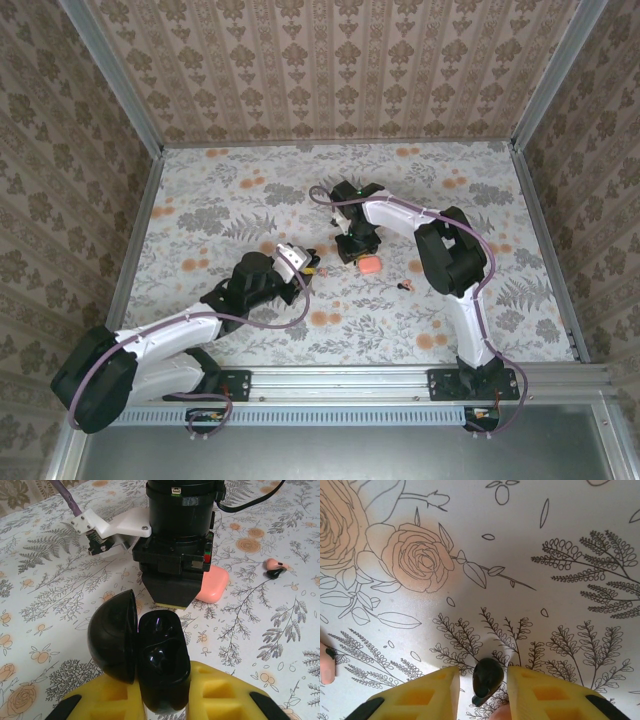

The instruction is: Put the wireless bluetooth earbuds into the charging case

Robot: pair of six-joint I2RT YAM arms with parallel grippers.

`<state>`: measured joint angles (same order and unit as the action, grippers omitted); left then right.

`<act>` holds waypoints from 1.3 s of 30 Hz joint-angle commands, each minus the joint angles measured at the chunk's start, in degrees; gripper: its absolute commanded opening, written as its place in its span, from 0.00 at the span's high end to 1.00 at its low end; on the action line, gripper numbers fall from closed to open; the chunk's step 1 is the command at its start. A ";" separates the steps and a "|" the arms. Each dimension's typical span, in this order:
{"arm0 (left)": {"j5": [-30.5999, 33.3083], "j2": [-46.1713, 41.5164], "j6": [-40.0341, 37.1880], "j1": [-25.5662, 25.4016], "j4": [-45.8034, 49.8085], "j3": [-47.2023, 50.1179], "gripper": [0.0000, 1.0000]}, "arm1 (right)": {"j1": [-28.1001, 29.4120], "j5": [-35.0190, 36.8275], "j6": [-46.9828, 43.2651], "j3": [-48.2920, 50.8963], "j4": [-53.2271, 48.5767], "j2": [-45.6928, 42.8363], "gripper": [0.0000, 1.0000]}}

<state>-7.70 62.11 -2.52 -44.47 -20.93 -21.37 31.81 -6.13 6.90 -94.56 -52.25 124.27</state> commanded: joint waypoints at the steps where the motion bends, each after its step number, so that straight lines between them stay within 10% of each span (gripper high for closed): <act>1: -0.73 -0.54 0.44 0.53 0.68 0.36 0.86 | 0.27 2.16 0.66 0.19 2.79 0.38 0.69; 19: -1.84 3.93 0.92 0.52 -3.31 2.02 0.86 | 0.36 2.57 1.12 8.40 12.81 -6.85 0.79; 39: -7.34 19.62 2.87 0.52 -15.17 -2.47 0.87 | -0.17 -5.31 4.26 38.40 49.52 -32.57 0.79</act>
<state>-12.73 80.44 -1.02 -44.47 -31.94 -21.52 31.77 -8.25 10.39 -59.68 -11.81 95.46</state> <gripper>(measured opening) 0.192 0.211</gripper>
